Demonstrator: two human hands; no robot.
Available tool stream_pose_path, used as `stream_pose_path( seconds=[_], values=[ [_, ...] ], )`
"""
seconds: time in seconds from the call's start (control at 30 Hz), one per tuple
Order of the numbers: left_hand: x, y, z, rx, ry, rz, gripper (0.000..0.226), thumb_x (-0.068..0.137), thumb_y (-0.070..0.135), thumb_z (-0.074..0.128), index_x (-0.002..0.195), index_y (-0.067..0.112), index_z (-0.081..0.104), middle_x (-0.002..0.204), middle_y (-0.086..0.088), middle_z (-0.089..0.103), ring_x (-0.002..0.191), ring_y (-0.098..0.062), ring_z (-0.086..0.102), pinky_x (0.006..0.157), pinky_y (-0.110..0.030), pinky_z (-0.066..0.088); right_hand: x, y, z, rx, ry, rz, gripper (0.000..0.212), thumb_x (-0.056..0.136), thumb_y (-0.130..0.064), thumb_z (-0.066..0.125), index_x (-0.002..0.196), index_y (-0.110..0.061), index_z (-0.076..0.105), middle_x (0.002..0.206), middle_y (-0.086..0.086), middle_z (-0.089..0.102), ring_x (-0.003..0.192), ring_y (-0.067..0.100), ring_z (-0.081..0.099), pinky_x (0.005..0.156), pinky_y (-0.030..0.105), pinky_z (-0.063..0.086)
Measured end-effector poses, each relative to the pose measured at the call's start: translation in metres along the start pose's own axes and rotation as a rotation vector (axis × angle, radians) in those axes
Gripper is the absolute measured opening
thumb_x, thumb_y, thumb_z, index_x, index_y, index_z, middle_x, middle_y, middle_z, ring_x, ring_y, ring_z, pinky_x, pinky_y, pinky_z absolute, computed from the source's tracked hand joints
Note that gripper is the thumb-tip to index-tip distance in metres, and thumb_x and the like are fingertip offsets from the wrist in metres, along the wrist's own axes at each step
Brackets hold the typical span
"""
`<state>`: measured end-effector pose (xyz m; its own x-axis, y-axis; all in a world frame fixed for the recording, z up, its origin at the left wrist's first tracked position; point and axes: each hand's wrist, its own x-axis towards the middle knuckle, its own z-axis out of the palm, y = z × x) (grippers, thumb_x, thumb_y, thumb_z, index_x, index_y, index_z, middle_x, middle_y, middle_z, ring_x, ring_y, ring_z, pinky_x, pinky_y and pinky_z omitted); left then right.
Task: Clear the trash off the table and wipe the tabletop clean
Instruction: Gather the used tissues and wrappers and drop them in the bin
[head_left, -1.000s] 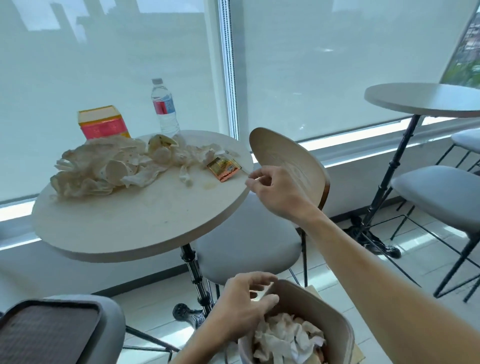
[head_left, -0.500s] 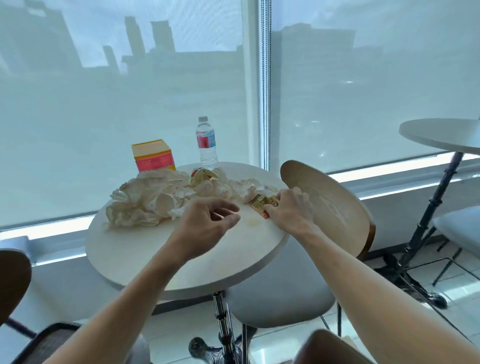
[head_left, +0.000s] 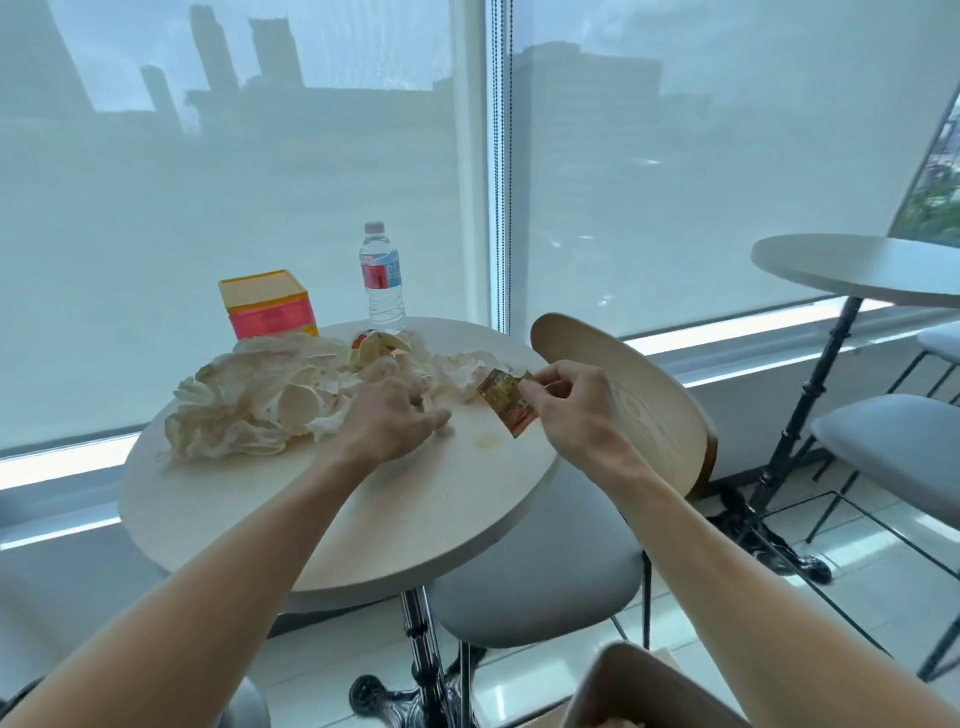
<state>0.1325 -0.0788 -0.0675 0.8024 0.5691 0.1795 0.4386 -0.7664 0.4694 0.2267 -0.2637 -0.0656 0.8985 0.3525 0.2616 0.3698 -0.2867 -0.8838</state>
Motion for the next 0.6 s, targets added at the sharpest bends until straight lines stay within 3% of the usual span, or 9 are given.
stream_pose_path(
  seconds=[0.13,0.23,0.3,0.4,0.5,0.6],
  values=[
    [-0.001,0.002,0.001,-0.035,0.053,-0.012,0.035,0.086,0.028,0.062,0.061,0.004,0.068,0.063,-0.008,0.067,0.066,-0.019,0.063,0.062,-0.033,0.048,-0.021,0.002,-0.016,0.068,-0.050,0.039,0.014,0.089,-0.029,0.070,0.077,-0.021,0.069,0.072,-0.005,0.069,0.064,0.005,0.059,0.059,0.017,0.041],
    [-0.007,0.002,-0.002,-0.069,0.035,-0.021,0.033,0.087,0.025,0.063,0.063,0.004,0.070,0.067,-0.010,0.069,0.072,-0.021,0.065,0.065,-0.034,0.050,-0.036,0.008,-0.026,0.091,-0.045,0.060,0.014,0.089,-0.028,0.070,0.083,-0.016,0.072,0.070,-0.006,0.068,0.055,-0.004,0.058,0.046,0.006,0.037],
    [-0.014,0.006,-0.004,-0.096,0.035,-0.034,0.024,0.085,0.024,0.066,0.069,0.008,0.075,0.075,-0.008,0.072,0.076,-0.021,0.065,0.070,-0.036,0.051,-0.044,0.013,-0.031,0.108,-0.044,0.073,0.014,0.089,-0.029,0.071,0.085,-0.015,0.072,0.070,-0.006,0.067,0.052,-0.004,0.056,0.044,0.006,0.036],
    [-0.034,0.018,-0.009,-0.184,0.069,-0.024,0.017,0.085,0.022,0.069,0.072,0.017,0.078,0.083,-0.001,0.073,0.080,-0.022,0.065,0.066,-0.031,0.049,-0.057,0.023,-0.038,0.152,-0.067,0.098,0.013,0.089,-0.028,0.070,0.082,-0.017,0.070,0.071,-0.005,0.067,0.061,0.002,0.059,0.053,0.011,0.043],
    [-0.056,0.028,-0.015,-0.299,0.100,-0.013,0.016,0.086,0.022,0.070,0.072,0.019,0.078,0.084,-0.002,0.074,0.087,-0.025,0.066,0.064,-0.024,0.044,-0.070,0.037,-0.046,0.188,-0.112,0.127,0.013,0.091,-0.028,0.069,0.085,-0.016,0.070,0.079,0.002,0.072,0.079,0.014,0.070,0.073,0.028,0.056],
    [-0.082,0.036,-0.019,-0.395,0.115,0.012,0.021,0.086,0.024,0.071,0.066,0.027,0.074,0.075,0.008,0.071,0.066,-0.003,0.060,0.059,-0.021,0.042,-0.086,0.052,-0.057,0.212,-0.140,0.157,0.013,0.092,-0.028,0.067,0.089,-0.015,0.070,0.085,0.005,0.073,0.087,0.018,0.070,0.082,0.030,0.056]
  ],
)
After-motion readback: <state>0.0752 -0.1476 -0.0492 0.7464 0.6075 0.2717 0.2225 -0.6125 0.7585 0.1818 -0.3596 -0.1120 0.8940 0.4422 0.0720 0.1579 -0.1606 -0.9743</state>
